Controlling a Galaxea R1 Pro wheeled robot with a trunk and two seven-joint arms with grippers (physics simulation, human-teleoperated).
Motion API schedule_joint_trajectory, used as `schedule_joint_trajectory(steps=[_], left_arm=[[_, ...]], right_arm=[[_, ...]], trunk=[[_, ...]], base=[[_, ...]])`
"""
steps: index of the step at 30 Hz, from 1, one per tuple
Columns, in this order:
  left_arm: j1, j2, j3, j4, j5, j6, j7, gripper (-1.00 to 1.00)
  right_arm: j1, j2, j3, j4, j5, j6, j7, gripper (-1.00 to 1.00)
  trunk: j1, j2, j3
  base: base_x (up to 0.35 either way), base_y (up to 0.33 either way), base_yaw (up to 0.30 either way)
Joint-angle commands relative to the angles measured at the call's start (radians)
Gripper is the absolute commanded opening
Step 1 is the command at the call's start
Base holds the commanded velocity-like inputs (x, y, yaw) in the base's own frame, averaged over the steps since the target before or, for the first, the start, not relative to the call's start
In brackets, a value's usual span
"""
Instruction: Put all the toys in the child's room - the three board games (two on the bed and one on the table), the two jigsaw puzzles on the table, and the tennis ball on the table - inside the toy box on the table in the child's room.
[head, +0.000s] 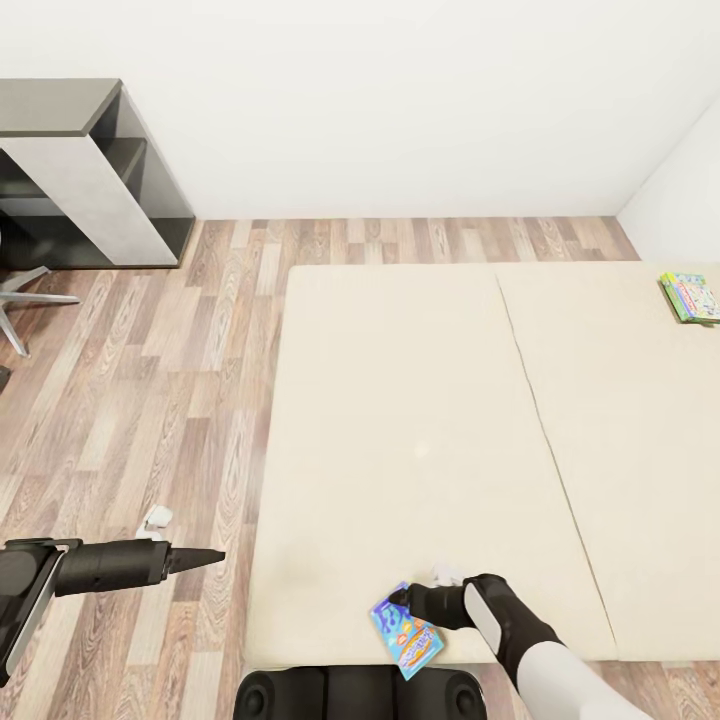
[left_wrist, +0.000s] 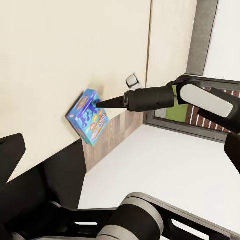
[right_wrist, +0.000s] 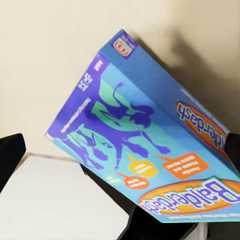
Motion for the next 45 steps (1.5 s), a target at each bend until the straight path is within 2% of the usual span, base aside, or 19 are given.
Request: schedule_joint_trajectory(steps=[1, 8, 17, 26, 45], left_arm=[[0.000, 0.000, 0.000, 0.000, -0.001, 0.011, -0.004, 1.00], [0.000, 0.000, 0.000, 0.000, -0.001, 0.011, -0.004, 1.00], [0.000, 0.000, 0.000, 0.000, -0.001, 0.011, -0.003, 1.00], [0.000, 0.000, 0.000, 0.000, 0.000, 0.011, -0.003, 1.00], [0.000, 0.000, 0.000, 0.000, 0.000, 0.011, -0.003, 1.00]], right_arm=[[0.000, 0.002, -0.008, -0.001, 0.001, 0.007, 0.002, 1.00], [0.000, 0.009, -0.007, 0.001, 0.001, 0.008, 0.002, 1.00], [0.000, 0.020, 0.038, 0.011, 0.001, 0.007, 0.002, 1.00], [0.000, 0.007, 0.046, 0.011, 0.003, -0.008, 0.004, 1.00], [0.000, 0.004, 0.046, 0.009, 0.002, -0.011, 0.005, 1.00]], trunk=[[0.000, -0.001, -0.001], [0.000, -0.001, -0.001], [0.000, -0.001, -0.001], [0.000, -0.001, -0.001], [0.000, -0.001, -0.004]], base=[[0.000, 0.000, 0.000], [0.000, 0.000, 0.000], [0.000, 0.000, 0.000], [0.000, 0.000, 0.000], [0.000, 0.000, 0.000]])
